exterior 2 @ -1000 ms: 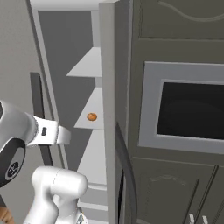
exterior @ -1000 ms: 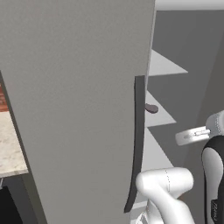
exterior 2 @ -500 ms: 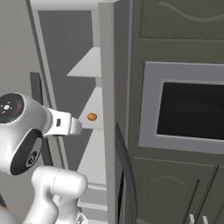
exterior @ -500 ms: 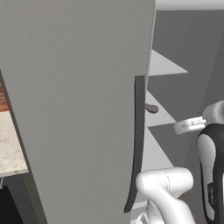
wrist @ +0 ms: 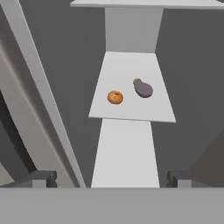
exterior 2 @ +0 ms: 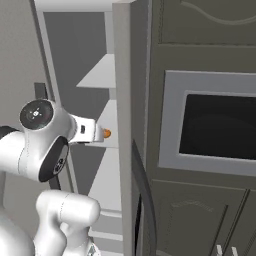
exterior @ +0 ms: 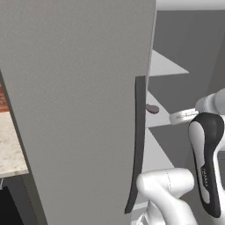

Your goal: Take the eggplant, tangerine, and pear from the freezer and place them in the bowl on the counter.

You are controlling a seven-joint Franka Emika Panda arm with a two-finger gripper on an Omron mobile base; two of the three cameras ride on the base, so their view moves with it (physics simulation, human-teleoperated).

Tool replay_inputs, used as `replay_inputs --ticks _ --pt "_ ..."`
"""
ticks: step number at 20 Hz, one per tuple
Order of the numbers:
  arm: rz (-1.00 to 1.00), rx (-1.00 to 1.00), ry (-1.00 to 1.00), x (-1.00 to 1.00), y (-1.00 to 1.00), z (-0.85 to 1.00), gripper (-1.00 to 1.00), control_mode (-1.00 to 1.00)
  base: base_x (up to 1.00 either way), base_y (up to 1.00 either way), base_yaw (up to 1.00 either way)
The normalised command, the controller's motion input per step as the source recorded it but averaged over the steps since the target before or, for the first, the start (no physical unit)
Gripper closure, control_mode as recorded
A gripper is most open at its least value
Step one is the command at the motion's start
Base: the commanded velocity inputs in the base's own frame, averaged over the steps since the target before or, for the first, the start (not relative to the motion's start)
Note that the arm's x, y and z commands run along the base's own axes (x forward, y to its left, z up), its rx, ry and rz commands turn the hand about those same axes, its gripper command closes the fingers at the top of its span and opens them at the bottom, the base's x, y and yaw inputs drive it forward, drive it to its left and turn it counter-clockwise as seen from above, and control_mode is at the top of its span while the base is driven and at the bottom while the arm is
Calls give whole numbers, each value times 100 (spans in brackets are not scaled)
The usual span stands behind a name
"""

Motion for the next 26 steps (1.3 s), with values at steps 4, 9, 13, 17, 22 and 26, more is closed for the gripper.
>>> replay_inputs --ticks 4,9,13,17,22,26 --pt "4 0 0 42 -14 -3 -100 -100 0 0 0" --pt "2 0 0 39 -2 -14 -100 -100 0 0 0" --pt "0 0 0 36 -1 -8 -100 -100 0 0 0" --pt "0 -1 0 34 -3 -20 -100 -100 0 0 0" --pt "0 -3 0 35 -3 -19 -100 -100 0 0 0" --pt "0 0 0 37 -19 -6 -100 -100 0 0 0"
